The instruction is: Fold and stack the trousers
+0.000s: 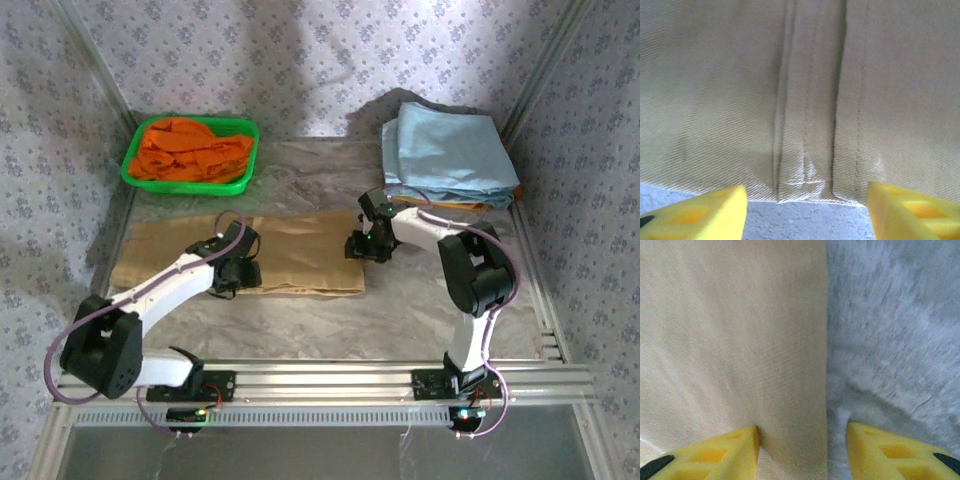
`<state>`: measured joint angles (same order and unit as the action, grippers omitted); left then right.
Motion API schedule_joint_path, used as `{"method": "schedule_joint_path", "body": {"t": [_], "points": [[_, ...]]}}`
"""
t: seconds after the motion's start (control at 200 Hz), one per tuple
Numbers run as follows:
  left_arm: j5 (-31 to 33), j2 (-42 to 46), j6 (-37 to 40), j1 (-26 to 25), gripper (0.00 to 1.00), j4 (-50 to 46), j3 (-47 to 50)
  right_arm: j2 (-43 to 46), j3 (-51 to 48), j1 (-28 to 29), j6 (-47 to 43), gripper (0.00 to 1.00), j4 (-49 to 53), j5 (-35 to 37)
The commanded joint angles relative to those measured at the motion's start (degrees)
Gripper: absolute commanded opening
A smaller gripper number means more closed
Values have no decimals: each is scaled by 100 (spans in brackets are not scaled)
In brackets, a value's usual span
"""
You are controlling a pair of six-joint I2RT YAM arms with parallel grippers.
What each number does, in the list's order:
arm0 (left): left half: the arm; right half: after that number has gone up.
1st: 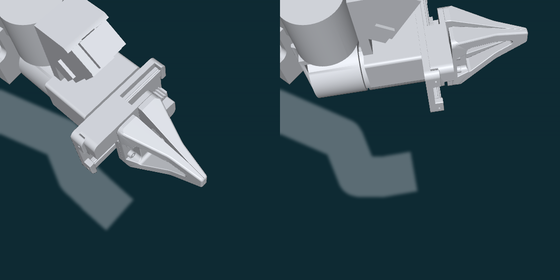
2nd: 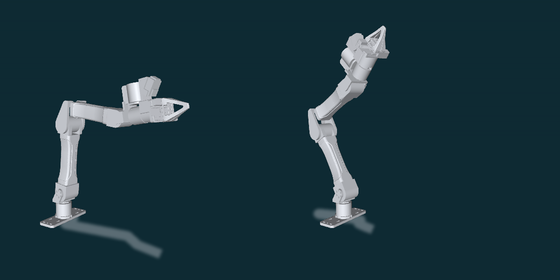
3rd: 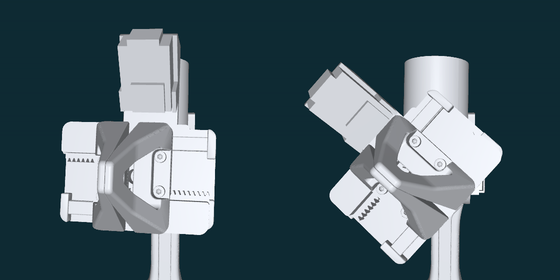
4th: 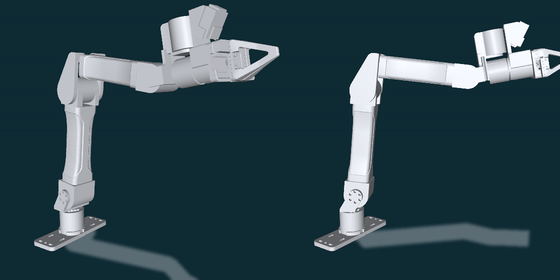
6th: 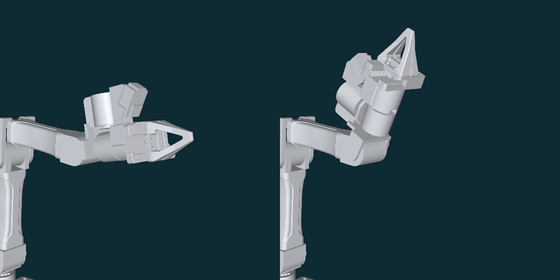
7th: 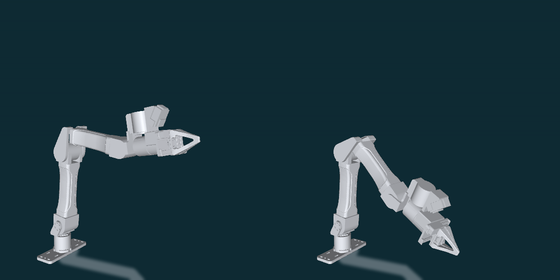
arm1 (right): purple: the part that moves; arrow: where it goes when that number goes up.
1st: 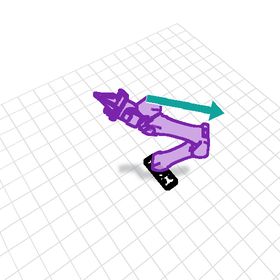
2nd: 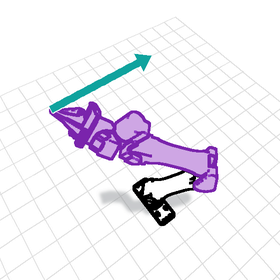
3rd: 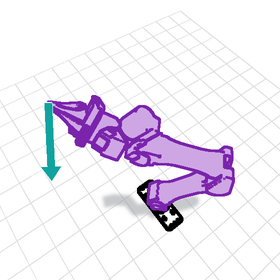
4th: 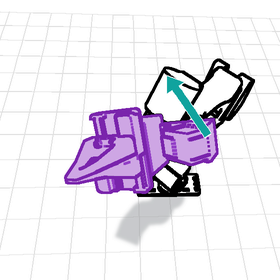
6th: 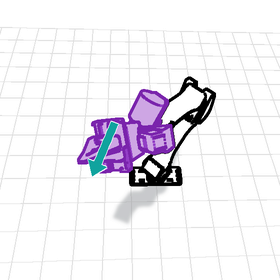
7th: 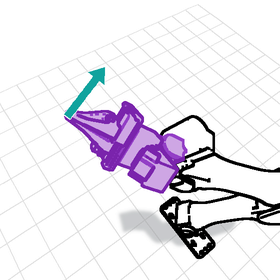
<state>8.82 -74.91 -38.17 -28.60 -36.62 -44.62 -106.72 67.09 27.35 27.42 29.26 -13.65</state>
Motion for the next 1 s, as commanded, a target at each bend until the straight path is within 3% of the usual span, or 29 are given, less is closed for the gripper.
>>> {"method": "schedule_joint_path", "body": {"t": [0.0, 0.045, 0.18, 0.345, 0.66, 0.79, 0.825, 0.879, 0.994], "points": [[109, 241, -18, 138, 72, -199, -177, -130, -221, 116, 101, 44, -63, -336], [104, 322, -15, 176, 75, -197, -178, -124, -283, 114, 135, 36, -125, -408], [125, 497, 16, 290, 79, -402, -165, 198, -549, 54, 235, 0, -211, -286], [184, 673, -81, 434, 79, -482, -152, 683, -1014, -292, 213, 0, -181, -26], [-38, 805, -155, 435, 79, -277, -20, 1251, -1001, -1916, -236, 0, 1095, 1037], [-154, 700, -138, 421, 78, -267, -80, 1075, -665, -2354, -490, 0, 1210, 752], [-153, 689, -125, 417, 79, -267, -98, 1071, -645, -2444, -536, 9, 1180, 492], [-126, 698, -114, 417, 79, -262, -125, 1150, -696, -2538, -553, 31, 1126, 313], [-109, 814, -85, 422, 79, -267, -50, 1485, -963, -2716, -551, 51, 1011, 275]]}}
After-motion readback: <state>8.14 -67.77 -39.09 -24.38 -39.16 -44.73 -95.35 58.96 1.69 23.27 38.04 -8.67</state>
